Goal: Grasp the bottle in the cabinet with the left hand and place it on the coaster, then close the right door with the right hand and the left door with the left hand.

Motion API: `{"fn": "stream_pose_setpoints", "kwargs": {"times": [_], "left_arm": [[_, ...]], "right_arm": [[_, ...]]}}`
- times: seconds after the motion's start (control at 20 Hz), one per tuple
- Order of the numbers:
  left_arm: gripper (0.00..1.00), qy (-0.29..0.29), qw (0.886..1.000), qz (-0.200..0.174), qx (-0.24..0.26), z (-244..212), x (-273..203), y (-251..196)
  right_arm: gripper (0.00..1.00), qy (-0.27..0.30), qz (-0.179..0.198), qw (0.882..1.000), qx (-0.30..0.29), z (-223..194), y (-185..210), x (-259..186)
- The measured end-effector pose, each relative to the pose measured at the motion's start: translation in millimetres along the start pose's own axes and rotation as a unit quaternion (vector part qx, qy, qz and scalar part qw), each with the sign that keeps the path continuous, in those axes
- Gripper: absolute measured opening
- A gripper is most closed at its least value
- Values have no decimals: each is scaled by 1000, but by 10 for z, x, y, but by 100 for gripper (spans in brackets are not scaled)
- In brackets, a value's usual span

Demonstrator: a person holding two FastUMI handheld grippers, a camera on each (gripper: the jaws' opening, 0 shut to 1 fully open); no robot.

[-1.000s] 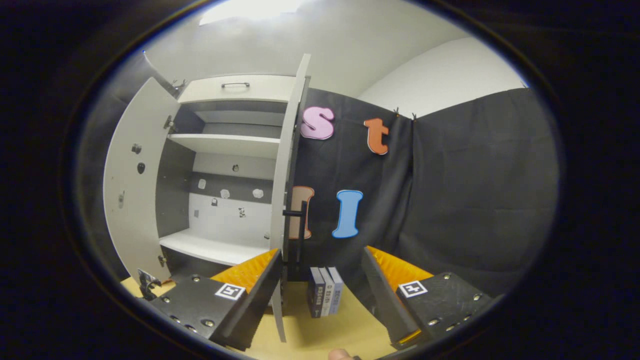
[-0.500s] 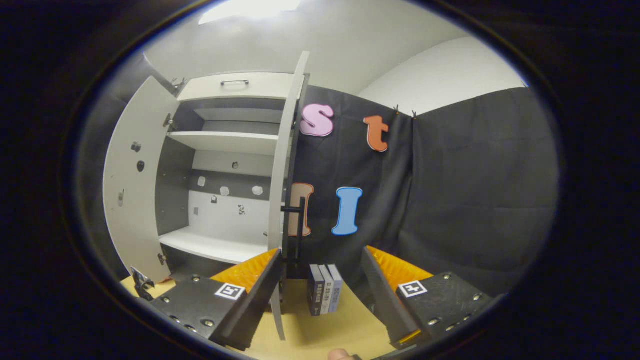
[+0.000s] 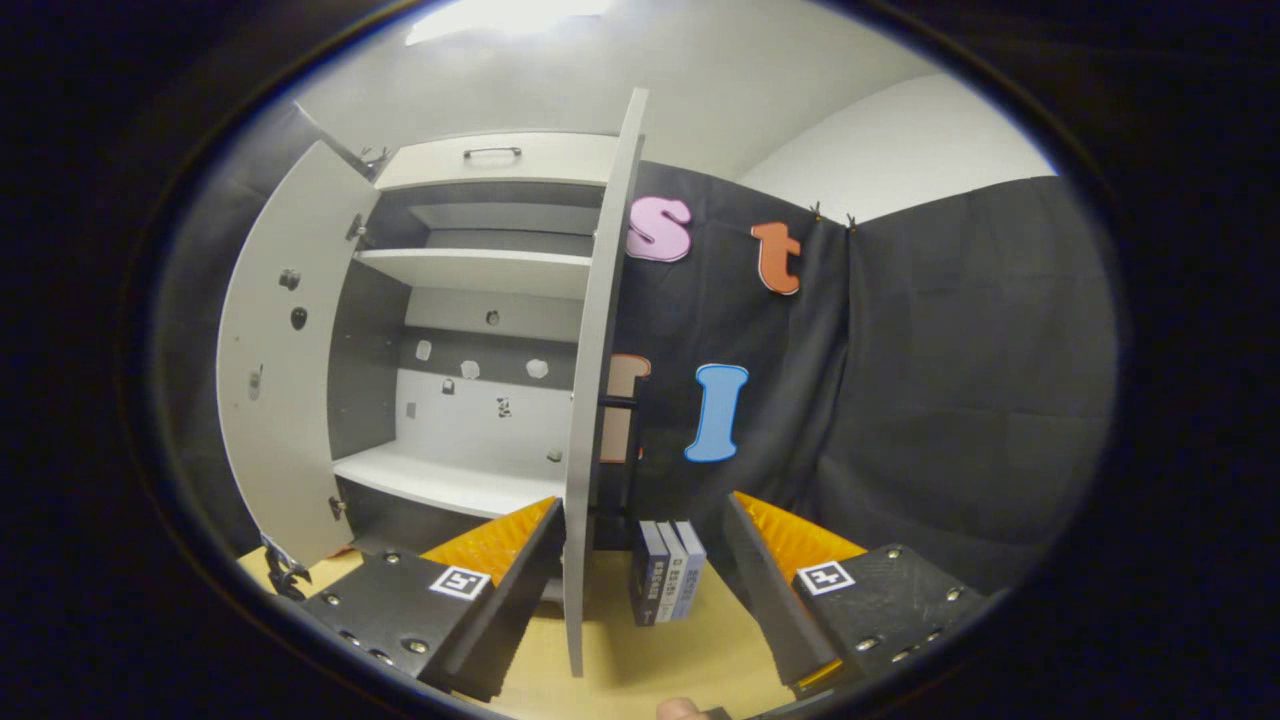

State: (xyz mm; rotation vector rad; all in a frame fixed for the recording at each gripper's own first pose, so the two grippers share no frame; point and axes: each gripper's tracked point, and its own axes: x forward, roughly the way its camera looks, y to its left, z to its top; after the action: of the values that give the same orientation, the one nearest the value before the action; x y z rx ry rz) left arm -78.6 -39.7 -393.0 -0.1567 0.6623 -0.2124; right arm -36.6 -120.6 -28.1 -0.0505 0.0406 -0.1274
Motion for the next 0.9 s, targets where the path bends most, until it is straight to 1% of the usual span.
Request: {"fn": "stream_pose_setpoints", "kwargs": {"times": [0.05,0.1,0.25,0.3,0.45,0.5,0.55,0.6,0.9], "left_arm": [[82,2,1000,1,3,-2,1,-9],[82,7,1000,3,8,-21,-11,-11],[82,7,1000,-3,26,-11,-43,-82],[82,7,999,-3,34,-7,-54,-98],[82,5,999,3,53,22,-83,-107],[82,6,998,4,55,16,-87,-114],[84,9,998,4,56,9,-96,-125],[82,12,998,3,57,0,-109,-135],[82,0,998,-2,57,130,-201,-213]], "right_arm": [[96,1,-1,1000,2,-13,-9,5],[94,3,-2,1000,4,-17,-17,15],[94,5,-4,1000,6,-46,-38,36],[96,5,-4,1000,7,-46,-38,42],[96,5,1,1000,11,-51,-13,65],[96,5,4,1000,12,-50,11,80],[96,6,7,1000,12,-64,24,81],[96,6,10,1000,12,-64,41,88],[96,10,20,1000,13,-102,95,131]]}}
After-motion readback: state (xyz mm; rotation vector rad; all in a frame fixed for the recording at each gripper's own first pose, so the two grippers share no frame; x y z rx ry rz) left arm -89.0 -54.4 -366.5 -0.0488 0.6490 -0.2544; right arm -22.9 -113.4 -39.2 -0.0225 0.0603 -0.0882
